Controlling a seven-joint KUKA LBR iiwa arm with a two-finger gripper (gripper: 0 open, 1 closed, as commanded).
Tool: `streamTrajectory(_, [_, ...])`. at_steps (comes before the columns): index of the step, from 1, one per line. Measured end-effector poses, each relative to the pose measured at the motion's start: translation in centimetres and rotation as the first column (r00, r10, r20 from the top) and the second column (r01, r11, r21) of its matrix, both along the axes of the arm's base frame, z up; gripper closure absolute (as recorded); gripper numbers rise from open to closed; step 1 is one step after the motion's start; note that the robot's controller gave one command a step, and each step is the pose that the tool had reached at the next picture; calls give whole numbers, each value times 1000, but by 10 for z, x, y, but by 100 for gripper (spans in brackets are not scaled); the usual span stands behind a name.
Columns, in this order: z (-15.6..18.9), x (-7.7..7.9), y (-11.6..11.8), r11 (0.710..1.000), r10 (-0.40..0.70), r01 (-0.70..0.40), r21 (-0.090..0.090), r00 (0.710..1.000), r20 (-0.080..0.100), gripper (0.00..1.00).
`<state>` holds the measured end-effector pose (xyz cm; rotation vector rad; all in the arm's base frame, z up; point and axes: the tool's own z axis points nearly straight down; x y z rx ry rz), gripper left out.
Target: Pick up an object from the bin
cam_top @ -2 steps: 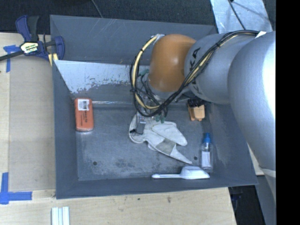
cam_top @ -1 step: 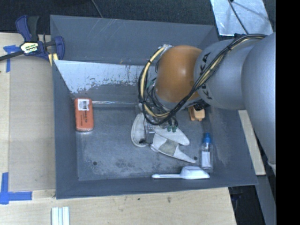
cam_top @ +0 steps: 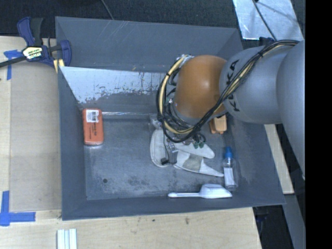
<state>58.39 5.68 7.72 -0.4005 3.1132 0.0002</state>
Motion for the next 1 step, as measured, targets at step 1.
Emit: streamTrajectory(1, [-6,9,-13,1000,22,-22,2,1000,2,0])
